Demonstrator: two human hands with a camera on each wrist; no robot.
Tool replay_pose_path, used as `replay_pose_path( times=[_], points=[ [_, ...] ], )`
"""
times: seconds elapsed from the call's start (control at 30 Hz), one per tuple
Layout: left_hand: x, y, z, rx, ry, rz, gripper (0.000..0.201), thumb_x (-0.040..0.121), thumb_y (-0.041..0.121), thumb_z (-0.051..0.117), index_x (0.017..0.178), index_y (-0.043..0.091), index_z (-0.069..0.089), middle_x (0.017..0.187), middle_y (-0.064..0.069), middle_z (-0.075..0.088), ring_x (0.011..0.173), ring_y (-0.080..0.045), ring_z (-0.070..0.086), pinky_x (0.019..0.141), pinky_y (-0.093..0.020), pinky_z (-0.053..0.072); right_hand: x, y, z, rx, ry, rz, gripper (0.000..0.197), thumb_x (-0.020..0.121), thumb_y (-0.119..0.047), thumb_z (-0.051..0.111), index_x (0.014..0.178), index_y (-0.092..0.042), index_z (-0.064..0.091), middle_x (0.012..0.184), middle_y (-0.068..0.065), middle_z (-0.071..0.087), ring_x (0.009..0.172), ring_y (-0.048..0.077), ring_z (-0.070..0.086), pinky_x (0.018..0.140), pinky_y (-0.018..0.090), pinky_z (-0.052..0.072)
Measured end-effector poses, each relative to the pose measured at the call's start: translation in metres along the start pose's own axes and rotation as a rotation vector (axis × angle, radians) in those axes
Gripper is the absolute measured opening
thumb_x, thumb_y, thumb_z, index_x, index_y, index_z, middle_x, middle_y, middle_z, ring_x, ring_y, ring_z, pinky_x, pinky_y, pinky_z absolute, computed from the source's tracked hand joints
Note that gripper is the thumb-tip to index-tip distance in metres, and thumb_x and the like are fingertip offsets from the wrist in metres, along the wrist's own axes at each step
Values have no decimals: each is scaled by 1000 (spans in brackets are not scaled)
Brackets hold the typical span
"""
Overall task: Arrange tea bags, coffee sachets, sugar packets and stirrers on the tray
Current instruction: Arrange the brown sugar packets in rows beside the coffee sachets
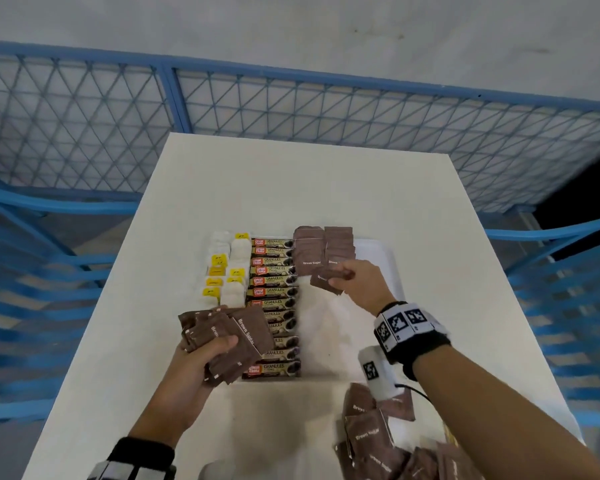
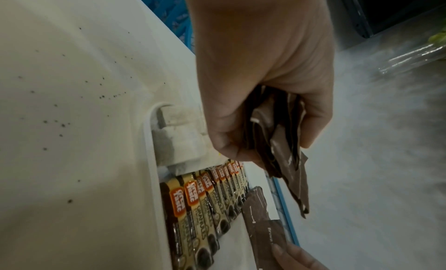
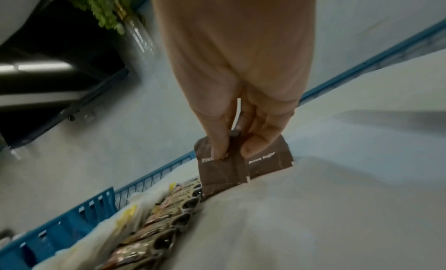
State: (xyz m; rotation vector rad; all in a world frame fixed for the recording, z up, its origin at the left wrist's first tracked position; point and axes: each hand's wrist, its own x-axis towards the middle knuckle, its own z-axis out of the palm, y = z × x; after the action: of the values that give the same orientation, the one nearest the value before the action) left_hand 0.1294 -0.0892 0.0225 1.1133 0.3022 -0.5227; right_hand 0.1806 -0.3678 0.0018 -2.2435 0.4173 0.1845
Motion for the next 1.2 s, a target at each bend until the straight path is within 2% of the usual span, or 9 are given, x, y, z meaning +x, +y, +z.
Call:
replay_pose_path(
  times=[0.07,0.17,0.27,0.43,0.6,0.73,0.83,1.0,1.2],
  points=[
    [2,-1,-1,-8,28,16,34,72,0,63,102,15,66,86,-7,74,76,-18,71,53,-30,56,17,-6,1,-91,-32,-26,7,82,-12,66,89,-10,68,77,1,61,69,11,51,53,7,34],
    [2,-5,-1,4,54,26,35,83,-8,47,102,15,65,81,-4,73,70,-16,71,48,-25,52,36,-11,6,-146,-103,-74,15,82,-11,67,97,-8,68,92,7,66,80,12,52,57,5,32],
    [0,-7,1,2,76,24,37,82,-8,48,101,18,66,83,-3,74,73,-15,71,50,-25,54,47,-12,12,-198,-139,-116,16,82,-10,67,98,-7,67,99,10,67,83,14,53,63,13,37],
    [2,-11,4,-32,94,14,39,81,-10,47,102,16,66,86,-5,74,76,-17,72,54,-26,55,55,-10,19,-262,-72,-191,34,80,-12,69,110,-9,54,106,8,60,99,22,55,87,34,47],
    [4,-12,11,-36,97,14,40,70,-2,54,104,18,65,88,-4,74,78,-17,72,54,-26,55,52,-1,28,-373,-22,-294,41,81,-23,68,115,-10,50,113,8,54,108,24,45,94,35,40],
    [5,-15,12,-25,103,13,38,83,-10,46,100,17,66,84,-3,74,75,-15,71,54,-25,55,47,5,33,-400,90,-385,34,80,-27,69,106,-10,56,106,8,54,104,25,46,91,35,38],
    [4,-16,11,-31,109,9,39,84,-11,45,100,18,66,85,-2,74,76,-15,72,55,-25,56,43,10,38,-487,84,-453,33,76,-32,72,101,-14,60,99,6,55,97,25,47,85,37,41],
    [4,-19,14,-46,112,3,39,83,-11,46,97,18,67,86,-3,74,76,-16,72,55,-25,56,42,13,42,-515,127,-468,27,73,-26,74,93,-12,63,90,8,56,88,29,51,76,39,43],
    [6,-17,18,-53,93,-5,35,79,-6,51,104,15,65,89,-6,74,80,-18,72,57,-28,57,46,11,42,-493,123,-424,26,79,-29,67,98,-11,61,99,8,54,98,27,47,84,35,37]
  ],
)
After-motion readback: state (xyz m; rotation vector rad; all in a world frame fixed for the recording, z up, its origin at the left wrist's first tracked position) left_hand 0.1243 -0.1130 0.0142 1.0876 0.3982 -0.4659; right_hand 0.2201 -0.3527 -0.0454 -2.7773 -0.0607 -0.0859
